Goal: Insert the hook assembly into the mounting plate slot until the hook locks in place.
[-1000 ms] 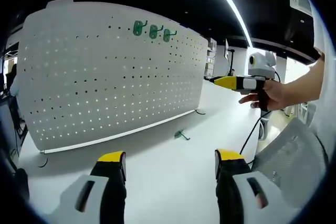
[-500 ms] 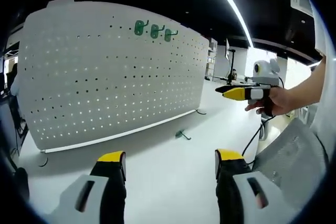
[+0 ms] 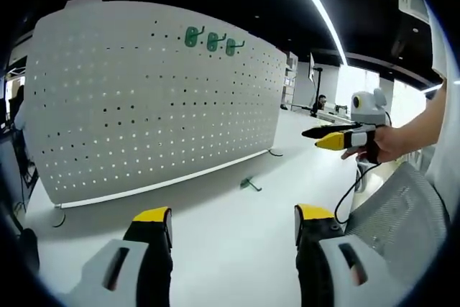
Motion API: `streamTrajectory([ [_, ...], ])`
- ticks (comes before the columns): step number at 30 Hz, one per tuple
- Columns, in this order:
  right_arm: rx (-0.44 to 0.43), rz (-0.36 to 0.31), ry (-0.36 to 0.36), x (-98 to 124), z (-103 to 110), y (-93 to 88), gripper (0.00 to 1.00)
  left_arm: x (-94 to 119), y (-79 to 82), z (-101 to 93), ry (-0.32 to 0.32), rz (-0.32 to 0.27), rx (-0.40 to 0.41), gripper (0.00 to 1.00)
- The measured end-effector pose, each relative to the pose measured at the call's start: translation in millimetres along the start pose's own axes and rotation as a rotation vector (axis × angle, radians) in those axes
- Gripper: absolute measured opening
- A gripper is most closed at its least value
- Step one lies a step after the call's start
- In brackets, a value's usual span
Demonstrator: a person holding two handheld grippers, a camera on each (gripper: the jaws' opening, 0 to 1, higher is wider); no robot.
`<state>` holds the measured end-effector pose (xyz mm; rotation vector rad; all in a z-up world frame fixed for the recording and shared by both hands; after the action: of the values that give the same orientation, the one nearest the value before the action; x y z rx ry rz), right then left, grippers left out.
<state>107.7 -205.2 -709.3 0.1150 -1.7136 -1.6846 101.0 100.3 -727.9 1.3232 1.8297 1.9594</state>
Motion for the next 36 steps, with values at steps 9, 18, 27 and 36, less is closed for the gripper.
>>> streamTrajectory([
  [9,-0.021,0.029,-0.005,7,-1,-12.7,0.63,0,-0.9,1.4,0.002,0.004,0.007,0.71],
  [18,-0.031,0.053,-0.015,14,-3,-21.2,0.64,0,-2.7,1.9,-0.001,0.011,0.010,0.71],
  [27,-0.042,0.075,-0.019,17,-1,-29.7,0.64,-1,-2.9,1.9,-0.003,0.014,0.013,0.71],
  [36,-0.048,0.084,-0.024,17,-2,-33.3,0.64,-1,-3.7,2.1,-0.006,0.020,0.021,0.71],
])
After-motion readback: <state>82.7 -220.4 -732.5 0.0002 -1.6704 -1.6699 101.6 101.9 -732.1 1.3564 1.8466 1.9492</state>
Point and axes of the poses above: the point that each gripper's makers call its tool centre point, and the gripper's own axes: x roughly backward along the fingers, z roughly to its left, y roughly out of its top, the point moved 8 cm from there along x, roughly backward along the fingers, and after that the axes turned 10 degrees about z, right-handed, at the moved point
